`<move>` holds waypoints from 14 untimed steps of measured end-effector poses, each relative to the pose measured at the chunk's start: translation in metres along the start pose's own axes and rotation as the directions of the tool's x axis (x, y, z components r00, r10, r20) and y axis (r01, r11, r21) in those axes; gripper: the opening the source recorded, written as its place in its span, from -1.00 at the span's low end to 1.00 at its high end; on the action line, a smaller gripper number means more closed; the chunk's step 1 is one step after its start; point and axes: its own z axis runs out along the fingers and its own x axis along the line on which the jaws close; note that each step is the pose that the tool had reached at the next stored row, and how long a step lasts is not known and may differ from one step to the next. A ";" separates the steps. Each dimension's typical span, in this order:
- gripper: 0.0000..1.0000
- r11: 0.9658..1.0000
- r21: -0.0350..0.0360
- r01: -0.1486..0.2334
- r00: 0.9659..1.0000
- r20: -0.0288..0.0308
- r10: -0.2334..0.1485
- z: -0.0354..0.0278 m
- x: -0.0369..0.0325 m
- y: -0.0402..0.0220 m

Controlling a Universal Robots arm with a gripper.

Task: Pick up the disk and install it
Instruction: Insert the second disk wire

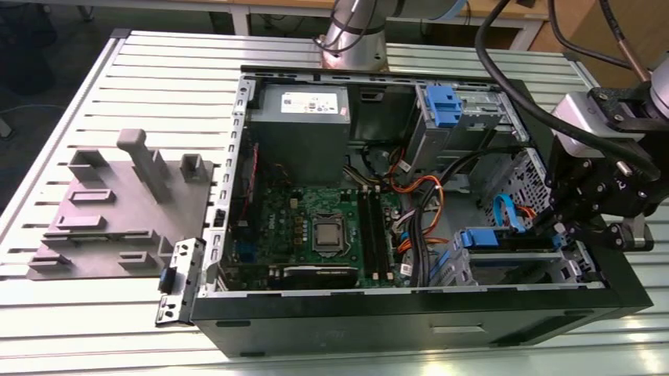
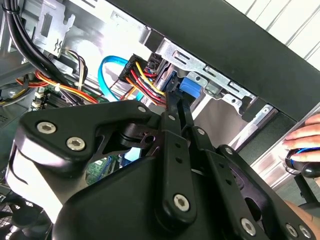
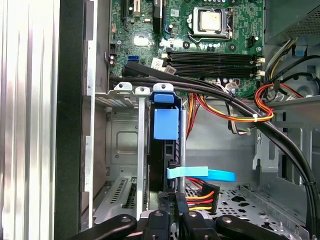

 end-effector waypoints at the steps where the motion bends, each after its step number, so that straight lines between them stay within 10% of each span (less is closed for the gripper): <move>1: -0.67 1.000 -0.001 0.000 1.000 0.000 0.000 0.0000 0.0000 0.0000; 14: -0.67 1.000 -0.020 -0.001 1.000 0.000 0.001 0.0002 0.0000 -0.0001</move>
